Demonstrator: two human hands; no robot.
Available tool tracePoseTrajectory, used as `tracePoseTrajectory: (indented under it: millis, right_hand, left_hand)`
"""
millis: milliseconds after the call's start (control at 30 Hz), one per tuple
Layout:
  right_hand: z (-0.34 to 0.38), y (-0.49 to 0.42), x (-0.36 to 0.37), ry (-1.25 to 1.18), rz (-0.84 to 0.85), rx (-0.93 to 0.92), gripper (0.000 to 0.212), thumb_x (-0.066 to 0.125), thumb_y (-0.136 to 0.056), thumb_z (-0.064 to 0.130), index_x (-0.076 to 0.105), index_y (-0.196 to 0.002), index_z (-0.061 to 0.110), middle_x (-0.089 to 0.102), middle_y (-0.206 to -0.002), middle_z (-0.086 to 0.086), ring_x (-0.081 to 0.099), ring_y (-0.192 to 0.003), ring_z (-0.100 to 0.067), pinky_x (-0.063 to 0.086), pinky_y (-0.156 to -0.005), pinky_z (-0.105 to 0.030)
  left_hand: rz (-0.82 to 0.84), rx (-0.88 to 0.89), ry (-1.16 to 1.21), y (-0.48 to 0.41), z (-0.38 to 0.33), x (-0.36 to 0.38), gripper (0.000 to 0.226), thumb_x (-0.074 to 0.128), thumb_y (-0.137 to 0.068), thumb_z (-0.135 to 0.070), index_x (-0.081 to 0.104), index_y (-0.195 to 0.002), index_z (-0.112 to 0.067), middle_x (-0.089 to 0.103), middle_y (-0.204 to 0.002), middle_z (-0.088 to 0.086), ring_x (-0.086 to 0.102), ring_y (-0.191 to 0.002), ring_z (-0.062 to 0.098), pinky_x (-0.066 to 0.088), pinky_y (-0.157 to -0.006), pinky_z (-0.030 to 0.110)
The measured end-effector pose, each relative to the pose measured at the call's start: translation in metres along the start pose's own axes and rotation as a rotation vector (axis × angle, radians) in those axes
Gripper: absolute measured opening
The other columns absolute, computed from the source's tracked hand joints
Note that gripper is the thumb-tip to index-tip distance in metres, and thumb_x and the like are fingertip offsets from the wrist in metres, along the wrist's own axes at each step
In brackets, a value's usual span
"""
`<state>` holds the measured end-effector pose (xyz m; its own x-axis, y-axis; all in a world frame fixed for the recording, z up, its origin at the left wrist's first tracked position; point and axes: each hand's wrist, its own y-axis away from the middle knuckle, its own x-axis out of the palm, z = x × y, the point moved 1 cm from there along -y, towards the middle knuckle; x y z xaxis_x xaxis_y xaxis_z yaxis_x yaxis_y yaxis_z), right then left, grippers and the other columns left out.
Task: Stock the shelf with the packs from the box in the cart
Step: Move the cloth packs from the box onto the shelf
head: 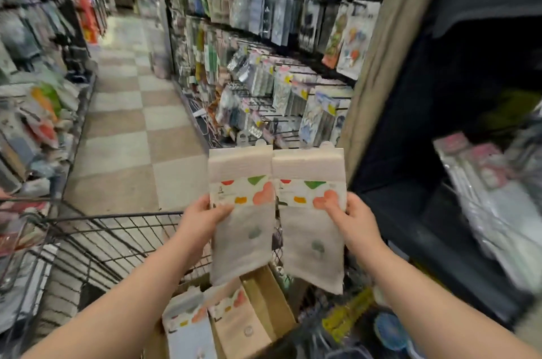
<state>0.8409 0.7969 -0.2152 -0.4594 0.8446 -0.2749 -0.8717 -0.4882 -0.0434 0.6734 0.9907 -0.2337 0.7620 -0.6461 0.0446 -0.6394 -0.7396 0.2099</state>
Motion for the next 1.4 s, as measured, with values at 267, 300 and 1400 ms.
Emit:
tracePoseTrajectory:
  millis: [267, 300, 1400]
  right_hand:
    - [0.003, 0.07, -0.146, 0.096, -0.231, -0.056, 0.02, 0.065, -0.086, 0.044, 0.065, -0.094, 0.026, 0.071, -0.097, 0.009, 0.067, -0.092, -0.012, 0.055, -0.084, -0.041]
    - [0.001, 0.083, -0.167, 0.1, -0.253, -0.06, 0.022, 0.064, -0.086, 0.044, 0.067, -0.096, 0.024, 0.073, -0.096, 0.009, 0.068, -0.092, -0.011, 0.055, -0.084, -0.04]
    - [-0.059, 0.203, -0.619, 0.041, -0.827, 0.025, 0.018, 0.067, -0.087, 0.03, 0.061, -0.101, 0.02, 0.07, -0.097, 0.004, 0.067, -0.089, -0.016, 0.053, -0.073, -0.033]
  left_hand:
    - [0.19, 0.089, -0.005, 0.074, -0.014, 0.115, 0.019, 0.062, -0.087, -0.005, 0.065, -0.103, -0.016, 0.071, -0.107, 0.008, 0.067, -0.096, 0.026, 0.054, -0.084, 0.044]
    - [0.217, 0.094, -0.008, 0.089, -0.014, 0.132, 0.02, 0.062, -0.087, -0.004, 0.065, -0.104, -0.015, 0.072, -0.107, 0.007, 0.067, -0.097, 0.026, 0.054, -0.086, 0.045]
    - [0.707, 0.152, 0.064, 0.242, -0.005, 0.608, 0.02, 0.059, -0.085, 0.002, 0.067, -0.097, -0.012, 0.074, -0.097, 0.007, 0.07, -0.088, 0.024, 0.056, -0.082, 0.041]
